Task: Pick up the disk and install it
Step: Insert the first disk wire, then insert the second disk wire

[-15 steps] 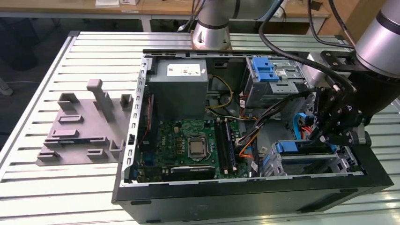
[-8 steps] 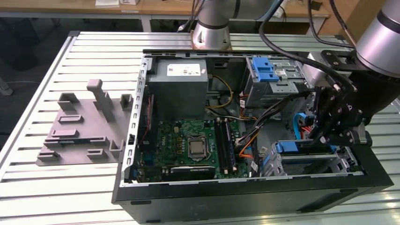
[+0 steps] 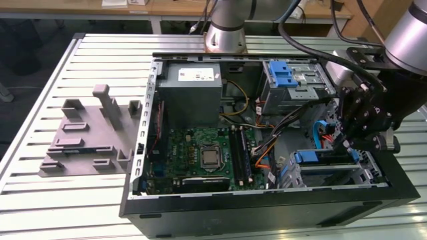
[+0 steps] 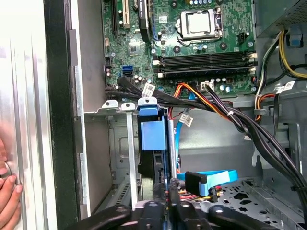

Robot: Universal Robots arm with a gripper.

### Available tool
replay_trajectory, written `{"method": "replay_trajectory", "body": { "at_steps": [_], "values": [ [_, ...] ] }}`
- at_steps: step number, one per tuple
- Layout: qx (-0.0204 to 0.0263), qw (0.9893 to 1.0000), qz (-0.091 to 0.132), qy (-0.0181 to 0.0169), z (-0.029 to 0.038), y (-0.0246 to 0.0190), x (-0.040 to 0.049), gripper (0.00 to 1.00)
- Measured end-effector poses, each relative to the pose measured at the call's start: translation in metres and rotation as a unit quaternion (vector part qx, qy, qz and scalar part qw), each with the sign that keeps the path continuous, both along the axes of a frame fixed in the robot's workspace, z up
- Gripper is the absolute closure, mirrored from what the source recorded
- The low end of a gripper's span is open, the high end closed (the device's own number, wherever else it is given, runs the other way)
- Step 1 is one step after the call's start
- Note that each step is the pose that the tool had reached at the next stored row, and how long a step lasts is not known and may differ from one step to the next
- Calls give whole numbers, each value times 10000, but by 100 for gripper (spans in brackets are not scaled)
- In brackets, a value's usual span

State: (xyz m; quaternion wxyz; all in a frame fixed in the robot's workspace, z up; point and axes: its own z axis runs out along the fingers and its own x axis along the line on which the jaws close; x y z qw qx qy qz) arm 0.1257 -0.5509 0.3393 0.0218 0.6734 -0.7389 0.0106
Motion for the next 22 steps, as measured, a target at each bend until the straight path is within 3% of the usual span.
{"method": "replay_trajectory", "body": {
  "at_steps": [2, 15, 19, 22],
  "values": [
    [-1, 10000, 0, 0, 2, 0, 0, 89],
    [-3, 10000, 0, -2, 5, 0, -7, 89],
    [-2, 10000, 1, -16, 6, 0, -34, 89],
    [-2, 10000, 2, -22, 41, 2, -37, 89]
  ]
}}
